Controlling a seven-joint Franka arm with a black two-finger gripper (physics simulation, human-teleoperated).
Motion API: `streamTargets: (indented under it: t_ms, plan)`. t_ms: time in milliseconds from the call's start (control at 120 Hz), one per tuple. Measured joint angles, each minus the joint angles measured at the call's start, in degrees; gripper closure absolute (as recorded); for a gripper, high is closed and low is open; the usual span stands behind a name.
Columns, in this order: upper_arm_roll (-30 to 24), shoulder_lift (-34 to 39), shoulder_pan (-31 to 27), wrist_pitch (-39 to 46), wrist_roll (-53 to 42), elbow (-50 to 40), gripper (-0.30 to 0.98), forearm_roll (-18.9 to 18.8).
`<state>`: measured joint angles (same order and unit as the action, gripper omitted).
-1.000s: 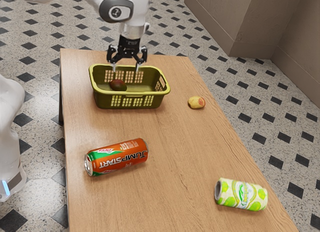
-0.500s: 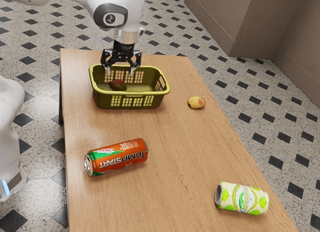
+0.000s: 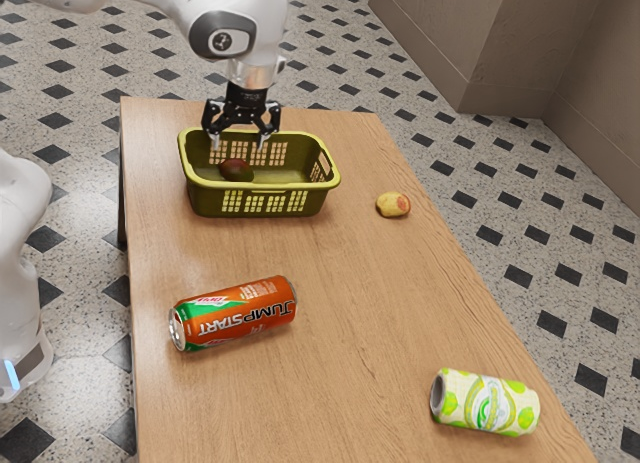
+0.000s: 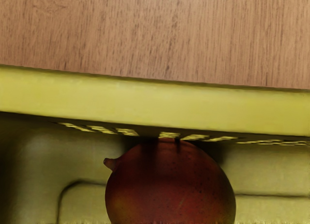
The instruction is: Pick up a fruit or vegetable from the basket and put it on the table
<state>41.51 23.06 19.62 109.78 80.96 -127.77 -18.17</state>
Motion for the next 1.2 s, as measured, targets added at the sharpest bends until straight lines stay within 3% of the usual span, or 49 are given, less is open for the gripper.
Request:
streamTargets:
  t_ms: [183,383,1200]
  plan:
    - [0.4,-0.3,0.5,0.6,-0.5,0.0,0.01,-0.3]
    - [5.3,-0.4,5.2,1.1,-1.3,0.0,0.01,-1.4]
    - [6.9,-2.8,5.6,7.3,-3.5,-3.5,0.01,-0.8]
